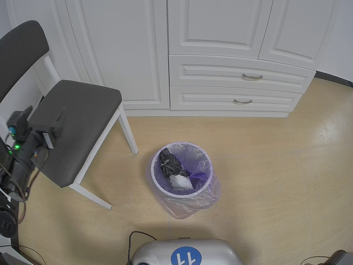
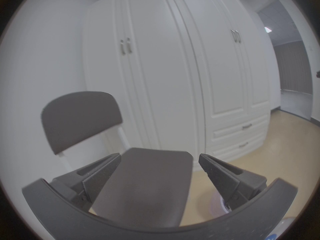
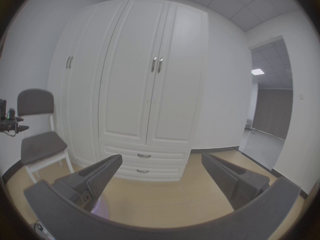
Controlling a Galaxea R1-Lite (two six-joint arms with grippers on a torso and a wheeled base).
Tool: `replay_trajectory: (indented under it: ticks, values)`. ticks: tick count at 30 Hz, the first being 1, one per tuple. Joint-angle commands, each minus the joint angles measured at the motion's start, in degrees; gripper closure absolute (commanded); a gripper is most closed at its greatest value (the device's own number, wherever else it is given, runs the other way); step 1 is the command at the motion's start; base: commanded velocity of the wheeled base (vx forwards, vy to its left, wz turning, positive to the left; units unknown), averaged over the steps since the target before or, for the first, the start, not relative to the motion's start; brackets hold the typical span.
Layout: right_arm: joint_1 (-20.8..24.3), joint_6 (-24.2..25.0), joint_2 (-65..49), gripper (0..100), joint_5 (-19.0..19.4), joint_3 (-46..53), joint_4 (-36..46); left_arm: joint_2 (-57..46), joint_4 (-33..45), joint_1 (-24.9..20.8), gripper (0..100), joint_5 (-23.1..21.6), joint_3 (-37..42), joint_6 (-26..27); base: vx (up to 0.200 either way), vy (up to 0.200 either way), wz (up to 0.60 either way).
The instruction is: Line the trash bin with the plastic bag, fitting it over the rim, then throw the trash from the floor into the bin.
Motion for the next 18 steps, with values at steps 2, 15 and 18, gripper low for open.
replay_trajectory:
  ticks: [2,15,18]
  values:
    - [-9.6,7.5,-16.9,0,4.9,-2.5,3.4,-25.9,13.9,10.9,0,-0.2,-2.2,-6.0,0.0,0.0,0.0]
    - [-9.6,10.7,-36.2,0,6.5,-3.5,14.2,-48.9,41.9,14.1,0,-4.3,-10.2,-7.2,0.0,0.0,0.0]
    - [-8.4,11.5,-40.8,0,6.4,-2.5,18.5,-55.1,47.9,16.4,0,-4.4,-10.3,-7.5,0.0,0.0,0.0]
